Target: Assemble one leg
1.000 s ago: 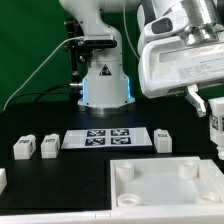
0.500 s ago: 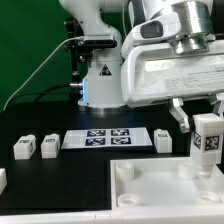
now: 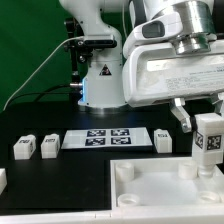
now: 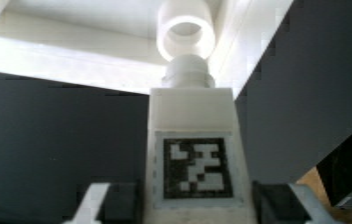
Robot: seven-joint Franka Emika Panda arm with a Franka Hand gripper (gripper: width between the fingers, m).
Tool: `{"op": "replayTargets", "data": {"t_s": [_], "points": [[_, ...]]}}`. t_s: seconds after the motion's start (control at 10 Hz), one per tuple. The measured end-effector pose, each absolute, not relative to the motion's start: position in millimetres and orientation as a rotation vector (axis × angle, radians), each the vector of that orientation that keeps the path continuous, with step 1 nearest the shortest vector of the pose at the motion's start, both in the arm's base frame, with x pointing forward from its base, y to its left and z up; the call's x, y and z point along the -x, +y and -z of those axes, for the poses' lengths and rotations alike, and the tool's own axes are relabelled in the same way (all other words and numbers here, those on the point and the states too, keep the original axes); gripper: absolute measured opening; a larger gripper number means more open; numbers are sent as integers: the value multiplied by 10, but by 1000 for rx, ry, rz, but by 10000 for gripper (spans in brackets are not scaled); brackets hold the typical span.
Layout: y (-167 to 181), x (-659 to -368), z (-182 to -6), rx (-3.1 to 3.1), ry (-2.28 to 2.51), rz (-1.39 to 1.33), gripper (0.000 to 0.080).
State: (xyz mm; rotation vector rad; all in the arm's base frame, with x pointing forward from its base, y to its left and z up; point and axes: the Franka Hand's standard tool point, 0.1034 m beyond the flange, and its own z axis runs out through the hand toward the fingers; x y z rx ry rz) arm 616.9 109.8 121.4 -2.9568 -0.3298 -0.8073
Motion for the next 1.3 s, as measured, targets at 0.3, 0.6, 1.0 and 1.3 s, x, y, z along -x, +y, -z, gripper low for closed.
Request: {"op": "replayTargets", "data": {"t_s": [0.3, 0.6, 1.0, 1.3], "points": [[1132, -6188, -1085, 2959, -332, 788, 293], [1123, -6157, -963, 2964, -330, 777, 293], [1177, -6146, -915, 2958, -341, 791, 293], [1184, -6118, -868, 2957, -345, 799, 293]]}}
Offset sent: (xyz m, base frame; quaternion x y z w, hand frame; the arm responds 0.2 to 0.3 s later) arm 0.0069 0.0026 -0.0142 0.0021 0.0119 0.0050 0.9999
